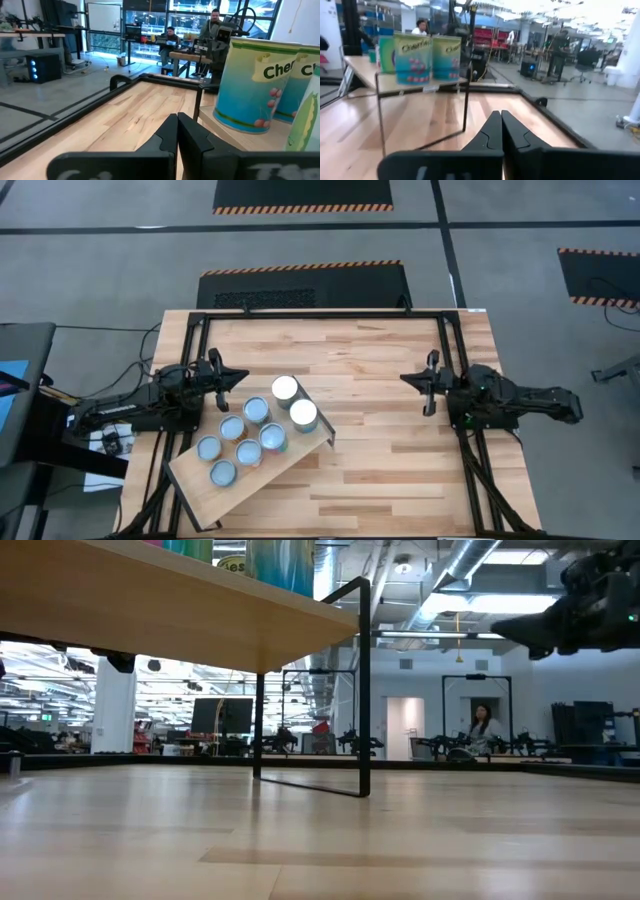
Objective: Pick and place cans onto a shelf
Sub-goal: Return to Home Position
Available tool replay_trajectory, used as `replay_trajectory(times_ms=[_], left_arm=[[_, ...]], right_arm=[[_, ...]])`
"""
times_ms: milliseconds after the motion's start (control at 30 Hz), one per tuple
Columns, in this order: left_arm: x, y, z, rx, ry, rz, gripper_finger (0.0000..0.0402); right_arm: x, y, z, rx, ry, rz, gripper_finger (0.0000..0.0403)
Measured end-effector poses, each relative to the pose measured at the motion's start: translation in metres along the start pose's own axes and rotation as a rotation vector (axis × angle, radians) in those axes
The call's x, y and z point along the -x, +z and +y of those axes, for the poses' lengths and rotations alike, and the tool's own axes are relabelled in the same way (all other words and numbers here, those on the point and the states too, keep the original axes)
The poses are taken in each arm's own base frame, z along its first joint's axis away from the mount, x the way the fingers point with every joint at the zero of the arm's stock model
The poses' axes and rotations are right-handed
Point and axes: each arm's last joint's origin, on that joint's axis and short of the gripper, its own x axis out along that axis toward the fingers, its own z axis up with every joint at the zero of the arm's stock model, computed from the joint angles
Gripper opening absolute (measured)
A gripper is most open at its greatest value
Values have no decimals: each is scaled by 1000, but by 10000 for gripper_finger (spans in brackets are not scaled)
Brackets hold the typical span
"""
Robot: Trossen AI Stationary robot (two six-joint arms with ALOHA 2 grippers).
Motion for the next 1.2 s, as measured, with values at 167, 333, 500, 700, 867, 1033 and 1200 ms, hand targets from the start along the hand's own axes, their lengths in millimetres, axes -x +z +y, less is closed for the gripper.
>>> replay_trajectory(times_ms=[167, 333, 500, 700, 867, 1033, 1200], left_arm=[[0, -1, 0, -7, -3, 8, 0], [-2, -2, -1, 2, -23, 29, 0], [-2, -3, -1, 31, -24, 35, 0], [-2, -3, -1, 30, -23, 36, 0], [-2, -3, -1, 39, -24, 37, 0], [-2, -3, -1, 37, -24, 36, 0], [-2, -3, -1, 39, -24, 36, 0]], right_arm=[[2, -6, 0, -22, 6, 62, 7], [2, -7, -1, -85, 38, 71, 6], [2, -9, -2, -88, 14, 93, 22], [-1, -14, -1, -91, 16, 150, 31], [-3, -16, -1, -192, 14, 180, 29], [-3, -17, 0, -195, 21, 190, 27], [-3, -17, 0, -194, 21, 191, 29]])
